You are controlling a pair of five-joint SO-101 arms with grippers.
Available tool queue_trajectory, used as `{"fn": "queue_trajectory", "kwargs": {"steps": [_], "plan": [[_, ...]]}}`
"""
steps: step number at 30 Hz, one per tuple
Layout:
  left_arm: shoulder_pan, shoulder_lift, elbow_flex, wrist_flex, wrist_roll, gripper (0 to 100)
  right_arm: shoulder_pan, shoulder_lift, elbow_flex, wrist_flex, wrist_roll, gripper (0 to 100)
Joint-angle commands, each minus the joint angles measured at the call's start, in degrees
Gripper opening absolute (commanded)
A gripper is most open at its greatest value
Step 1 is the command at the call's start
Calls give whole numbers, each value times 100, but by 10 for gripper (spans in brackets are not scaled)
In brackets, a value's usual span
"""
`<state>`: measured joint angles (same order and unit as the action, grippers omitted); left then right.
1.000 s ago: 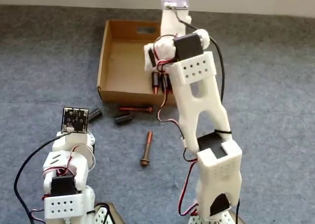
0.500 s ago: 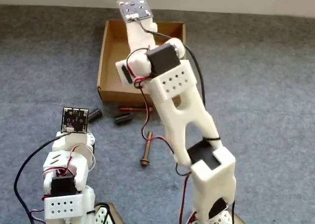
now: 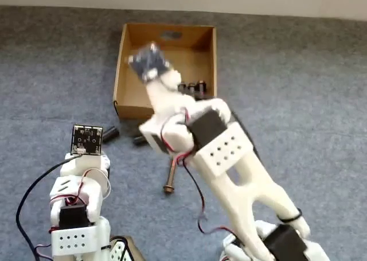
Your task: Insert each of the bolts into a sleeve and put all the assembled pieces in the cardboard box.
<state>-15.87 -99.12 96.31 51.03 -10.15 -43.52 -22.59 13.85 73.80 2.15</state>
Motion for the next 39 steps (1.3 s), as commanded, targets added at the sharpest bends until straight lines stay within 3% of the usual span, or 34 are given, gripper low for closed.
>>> {"fn": "queue_trajectory", "kwargs": {"steps": [1, 4, 9, 15, 22, 39], "plan": [[-620, -66, 31, -97, -44, 10, -40, -681, 1895, -1358, 246, 107], [-963, -66, -40, -167, -18, 9, -40, -822, 2782, -2387, 273, 181], [-1042, -66, -31, -167, -9, 9, -154, -585, 3398, -3600, 431, 175], [-1059, -66, 4, -255, -9, 10, -690, -4, 3407, -4040, 1758, 175], [-1068, -66, 13, -246, -26, 10, -725, 681, 3398, -4382, 2593, 177], [-1068, -66, 13, -229, -26, 10, -875, 2422, 2026, -4822, 2769, 177]]}}
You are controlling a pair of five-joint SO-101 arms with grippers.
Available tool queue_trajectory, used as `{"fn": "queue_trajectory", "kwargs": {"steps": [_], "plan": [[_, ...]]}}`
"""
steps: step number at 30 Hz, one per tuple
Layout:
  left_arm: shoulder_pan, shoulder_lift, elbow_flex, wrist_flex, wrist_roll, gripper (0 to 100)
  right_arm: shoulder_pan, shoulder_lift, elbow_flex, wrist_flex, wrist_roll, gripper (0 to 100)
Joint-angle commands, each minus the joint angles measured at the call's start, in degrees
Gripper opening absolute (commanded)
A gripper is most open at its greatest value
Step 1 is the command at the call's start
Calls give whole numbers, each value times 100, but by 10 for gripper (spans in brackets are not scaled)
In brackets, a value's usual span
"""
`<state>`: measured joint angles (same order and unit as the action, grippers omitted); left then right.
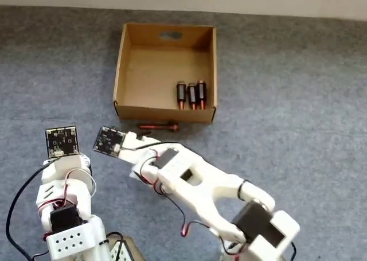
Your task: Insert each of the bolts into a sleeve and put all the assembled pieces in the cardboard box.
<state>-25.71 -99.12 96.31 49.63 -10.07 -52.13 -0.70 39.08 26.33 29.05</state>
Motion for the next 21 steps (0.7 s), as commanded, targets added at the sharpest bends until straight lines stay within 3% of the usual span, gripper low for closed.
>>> {"fn": "queue_trajectory", "kwargs": {"steps": [1, 9, 14, 21], "plan": [[-84, -66, 13, -88, -35, 10, -4, 374, -602, -75, 79, 177], [-84, -66, 13, -97, -35, 10, 338, 1165, -1086, -66, 79, 166], [-84, -66, 13, -97, -35, 10, 637, 980, -1051, -66, 53, 0], [-84, -66, 13, -97, -35, 10, 699, 382, -1042, 681, 35, 5]]}}
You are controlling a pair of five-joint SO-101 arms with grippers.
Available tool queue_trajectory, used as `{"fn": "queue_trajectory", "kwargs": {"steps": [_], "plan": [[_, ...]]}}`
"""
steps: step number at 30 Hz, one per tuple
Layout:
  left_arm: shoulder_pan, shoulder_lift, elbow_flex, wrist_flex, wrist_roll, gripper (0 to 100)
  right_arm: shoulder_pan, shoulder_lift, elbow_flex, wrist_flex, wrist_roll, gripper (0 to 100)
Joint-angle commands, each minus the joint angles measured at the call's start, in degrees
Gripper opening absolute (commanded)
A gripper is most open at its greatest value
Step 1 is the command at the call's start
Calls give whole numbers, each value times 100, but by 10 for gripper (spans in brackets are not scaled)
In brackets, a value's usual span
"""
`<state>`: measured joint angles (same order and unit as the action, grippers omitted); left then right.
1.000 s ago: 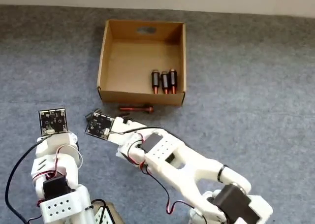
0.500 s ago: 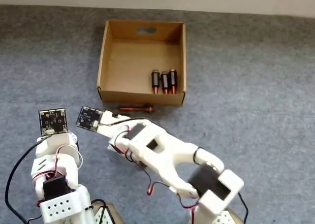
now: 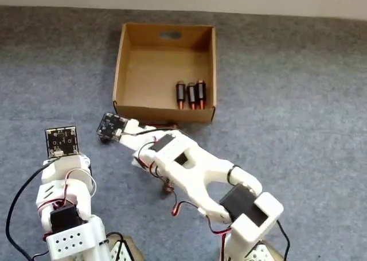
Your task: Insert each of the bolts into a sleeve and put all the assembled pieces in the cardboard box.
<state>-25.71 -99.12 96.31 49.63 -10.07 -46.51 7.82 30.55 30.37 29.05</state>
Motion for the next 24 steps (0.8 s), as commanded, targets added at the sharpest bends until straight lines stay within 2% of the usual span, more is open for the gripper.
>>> {"fn": "queue_trajectory", "kwargs": {"steps": [1, 8, 13, 14, 24], "plan": [[-84, -66, 13, -97, -35, 10, 136, -593, -189, 418, 35, 5], [-84, -66, 13, -97, -35, 10, 145, -927, -251, 602, 26, 12], [-84, -66, 13, -97, -35, 10, 171, -426, -637, 611, 35, 183], [-84, -66, 13, -97, -35, 10, 171, -303, -716, 611, 53, 193], [-66, -66, 13, -97, -35, 10, 171, 787, -1701, 611, 70, 177]]}}
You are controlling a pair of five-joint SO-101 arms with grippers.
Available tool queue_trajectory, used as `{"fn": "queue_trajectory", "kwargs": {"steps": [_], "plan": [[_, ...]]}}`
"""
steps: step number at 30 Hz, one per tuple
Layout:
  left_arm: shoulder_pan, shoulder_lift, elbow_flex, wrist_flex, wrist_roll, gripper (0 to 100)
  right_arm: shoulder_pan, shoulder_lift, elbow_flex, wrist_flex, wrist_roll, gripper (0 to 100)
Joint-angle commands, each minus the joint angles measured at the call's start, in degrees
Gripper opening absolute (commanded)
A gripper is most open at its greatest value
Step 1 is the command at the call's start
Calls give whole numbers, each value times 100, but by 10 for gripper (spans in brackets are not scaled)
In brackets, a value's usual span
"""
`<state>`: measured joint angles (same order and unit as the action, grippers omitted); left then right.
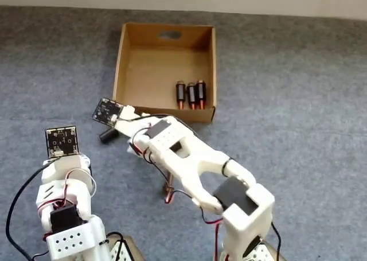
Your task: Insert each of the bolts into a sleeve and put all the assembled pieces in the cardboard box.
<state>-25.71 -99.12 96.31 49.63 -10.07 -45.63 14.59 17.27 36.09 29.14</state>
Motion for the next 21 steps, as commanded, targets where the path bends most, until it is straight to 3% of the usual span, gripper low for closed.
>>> {"fn": "queue_trajectory", "kwargs": {"steps": [1, 11, 16, 21], "plan": [[-66, -66, 13, -97, -35, 10, 84, 189, -418, 40, 62, 177], [-66, -66, 13, -97, -35, 10, 84, 637, -435, 48, 70, 172], [-66, -66, 13, -97, -35, 10, 57, 620, -418, 57, 44, 0], [-57, -66, 13, -97, -44, 10, 57, 611, -400, 66, 35, 5]]}}
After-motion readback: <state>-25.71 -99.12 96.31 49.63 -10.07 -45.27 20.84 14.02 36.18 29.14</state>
